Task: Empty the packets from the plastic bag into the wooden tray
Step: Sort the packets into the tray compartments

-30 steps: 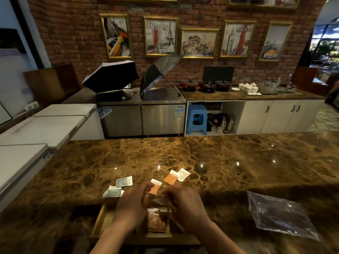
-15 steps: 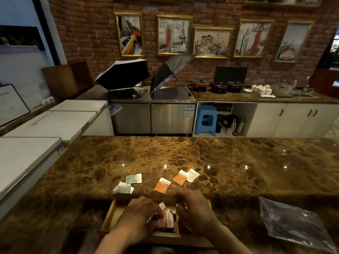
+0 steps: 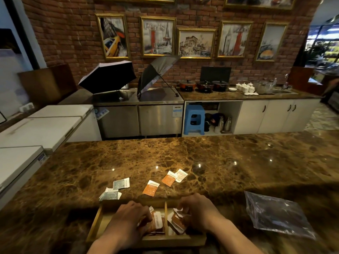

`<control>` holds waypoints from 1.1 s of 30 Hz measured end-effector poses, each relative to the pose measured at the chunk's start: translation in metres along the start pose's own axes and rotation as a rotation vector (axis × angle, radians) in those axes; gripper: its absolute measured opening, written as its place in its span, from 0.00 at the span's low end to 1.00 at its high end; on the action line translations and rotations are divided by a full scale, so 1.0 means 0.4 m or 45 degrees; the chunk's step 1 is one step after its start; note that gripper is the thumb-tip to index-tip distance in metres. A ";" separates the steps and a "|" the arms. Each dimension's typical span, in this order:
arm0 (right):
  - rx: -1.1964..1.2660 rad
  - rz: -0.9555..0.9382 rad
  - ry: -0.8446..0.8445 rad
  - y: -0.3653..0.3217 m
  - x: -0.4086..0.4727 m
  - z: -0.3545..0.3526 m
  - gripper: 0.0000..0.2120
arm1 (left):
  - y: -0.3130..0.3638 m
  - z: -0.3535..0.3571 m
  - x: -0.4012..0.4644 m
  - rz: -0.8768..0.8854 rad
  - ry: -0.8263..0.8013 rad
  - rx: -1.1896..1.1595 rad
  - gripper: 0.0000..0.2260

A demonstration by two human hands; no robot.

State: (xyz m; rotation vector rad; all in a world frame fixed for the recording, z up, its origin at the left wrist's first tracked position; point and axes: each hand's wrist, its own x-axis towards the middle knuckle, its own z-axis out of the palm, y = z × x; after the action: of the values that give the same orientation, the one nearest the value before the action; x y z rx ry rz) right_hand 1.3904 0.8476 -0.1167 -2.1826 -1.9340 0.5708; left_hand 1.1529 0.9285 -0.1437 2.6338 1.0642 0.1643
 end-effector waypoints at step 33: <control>0.016 0.009 0.308 0.012 0.041 -0.003 0.09 | 0.009 -0.024 0.067 -0.204 0.264 -0.137 0.06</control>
State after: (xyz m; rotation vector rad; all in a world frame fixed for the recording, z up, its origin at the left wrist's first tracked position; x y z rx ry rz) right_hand 1.3965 0.8632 -0.1203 -2.1386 -1.7928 0.3016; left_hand 1.1727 0.9468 -0.1336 2.4634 1.2885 0.4550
